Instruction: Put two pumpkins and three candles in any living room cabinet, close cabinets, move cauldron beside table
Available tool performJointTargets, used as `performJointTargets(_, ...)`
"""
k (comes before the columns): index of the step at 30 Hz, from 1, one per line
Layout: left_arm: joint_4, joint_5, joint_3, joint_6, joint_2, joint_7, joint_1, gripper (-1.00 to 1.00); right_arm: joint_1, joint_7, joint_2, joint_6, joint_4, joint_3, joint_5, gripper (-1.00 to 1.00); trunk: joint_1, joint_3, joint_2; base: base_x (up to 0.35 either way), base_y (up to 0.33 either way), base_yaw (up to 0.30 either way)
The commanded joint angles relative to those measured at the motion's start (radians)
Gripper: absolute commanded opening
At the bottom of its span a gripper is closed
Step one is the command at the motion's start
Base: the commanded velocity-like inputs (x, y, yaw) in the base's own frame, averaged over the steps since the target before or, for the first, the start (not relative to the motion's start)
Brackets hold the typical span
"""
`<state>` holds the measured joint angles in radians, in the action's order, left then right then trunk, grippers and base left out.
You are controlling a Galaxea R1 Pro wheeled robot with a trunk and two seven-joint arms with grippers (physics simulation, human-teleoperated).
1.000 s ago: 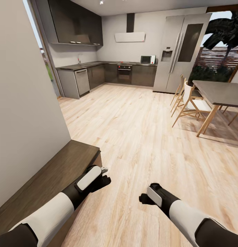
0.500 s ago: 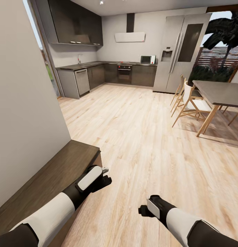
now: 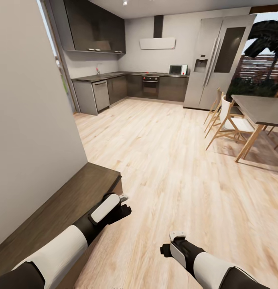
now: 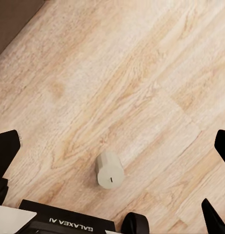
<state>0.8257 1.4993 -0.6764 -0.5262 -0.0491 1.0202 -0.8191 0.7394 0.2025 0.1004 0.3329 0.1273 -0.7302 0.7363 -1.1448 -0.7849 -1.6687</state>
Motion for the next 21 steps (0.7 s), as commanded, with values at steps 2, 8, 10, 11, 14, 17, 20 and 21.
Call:
performJointTargets(2,0.000,0.000,0.000,0.000,0.000,0.000,0.000,1.00,0.000,0.000,0.003,0.000,0.000,0.000,0.000,1.00,0.000,0.000,0.000,0.000,0.000,0.279)
performJointTargets(8,0.000,-0.002,0.000,0.000,0.000,0.000,0.000,1.00,-0.002,0.000,0.007,0.000,0.000,0.000,0.000,1.00,0.000,0.000,0.000,0.000,0.000,0.108)
performJointTargets(10,0.000,-0.002,0.000,0.000,0.000,-0.001,0.000,1.00,-0.006,0.000,0.007,0.000,0.000,0.000,0.000,1.00,0.000,0.000,0.000,0.000,0.000,0.020)
performJointTargets(11,0.000,-0.002,0.000,0.000,0.000,-0.001,0.000,1.00,-0.009,0.000,0.008,0.000,0.000,-0.001,0.000,1.00,0.000,0.000,0.000,0.000,0.000,0.010)
performJointTargets(14,0.000,-0.002,0.000,0.000,0.000,-0.001,0.000,1.00,-0.012,0.000,0.012,0.000,0.000,-0.001,0.000,1.00,0.000,0.000,0.000,0.000,0.000,0.005)
performJointTargets(17,0.000,-0.002,0.000,0.000,0.000,-0.002,0.000,1.00,-0.014,0.000,0.017,0.000,0.000,-0.001,-0.001,1.00,0.000,0.000,0.000,0.000,0.000,0.001)
performJointTargets(20,-0.001,-0.002,0.000,0.000,0.000,-0.003,0.000,1.00,-0.015,0.000,0.018,-0.001,0.000,-0.001,-0.006,1.00,0.000,0.000,0.000,0.000,0.000,0.025)
performJointTargets(21,-0.001,-0.002,0.000,0.000,0.000,-0.003,0.000,1.00,-0.015,0.000,0.019,-0.001,0.000,-0.001,-0.008,1.00,0.000,0.000,0.000,0.000,0.000,0.119)
